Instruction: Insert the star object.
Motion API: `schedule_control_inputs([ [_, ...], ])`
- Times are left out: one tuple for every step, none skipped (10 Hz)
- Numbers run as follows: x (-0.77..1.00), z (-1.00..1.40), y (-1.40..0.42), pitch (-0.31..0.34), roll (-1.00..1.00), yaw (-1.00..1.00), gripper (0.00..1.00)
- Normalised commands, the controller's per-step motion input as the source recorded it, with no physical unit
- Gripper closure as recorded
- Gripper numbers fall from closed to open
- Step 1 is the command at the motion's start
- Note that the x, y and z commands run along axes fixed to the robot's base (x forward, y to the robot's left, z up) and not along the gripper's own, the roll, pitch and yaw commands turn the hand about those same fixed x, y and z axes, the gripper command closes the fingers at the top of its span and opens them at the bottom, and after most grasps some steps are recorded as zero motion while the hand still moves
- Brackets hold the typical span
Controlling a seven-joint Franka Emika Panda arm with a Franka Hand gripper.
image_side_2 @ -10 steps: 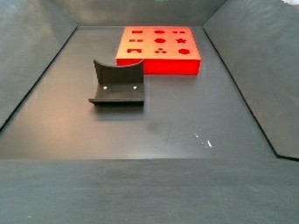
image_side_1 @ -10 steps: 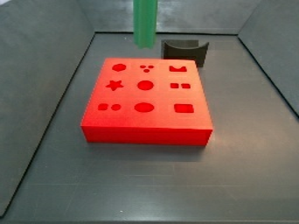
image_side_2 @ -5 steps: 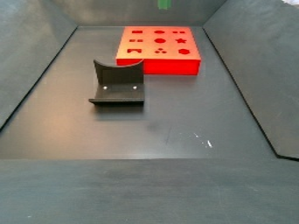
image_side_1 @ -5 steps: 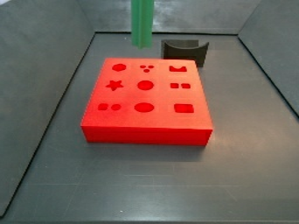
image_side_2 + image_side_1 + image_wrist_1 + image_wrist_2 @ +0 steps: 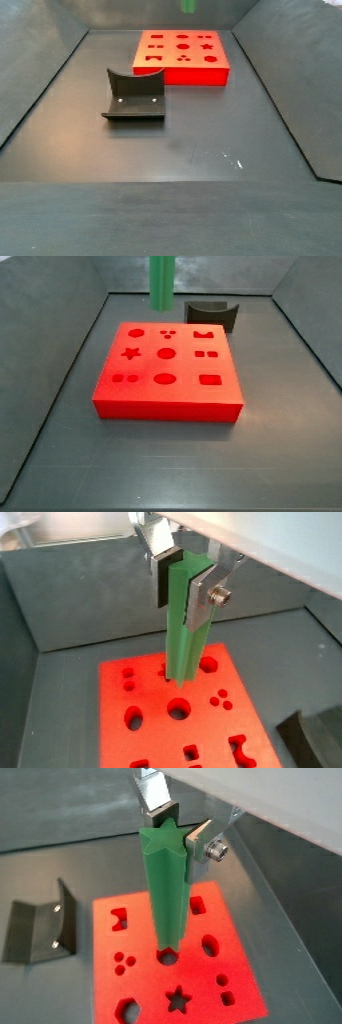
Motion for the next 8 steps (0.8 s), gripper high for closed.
schedule_control_inputs([
  [-0.04,-0.45,0.00,-0.016,0.07,0.26,1.00],
  [-0.12,-0.68,0.00,-0.143,-0.08,0.00,1.00],
  [-0.37,-0.57,0.00,-0.310,-0.10,0.00,1.00],
  [-0.24,-0.42,0.00,-0.411,-0.08,0.00,1.00],
  [-0.16,-0.36,0.00,-0.380,-0.08,-0.01,1.00],
  [-0.15,-0.21,0.00,-0.240,0.00,0.00,1.00],
  [-0.08,-0.04,0.00,-0.040,0.00,-0.06,1.00],
  [-0.02,0.00,0.00,0.049,0.04,-0.13,1.00],
])
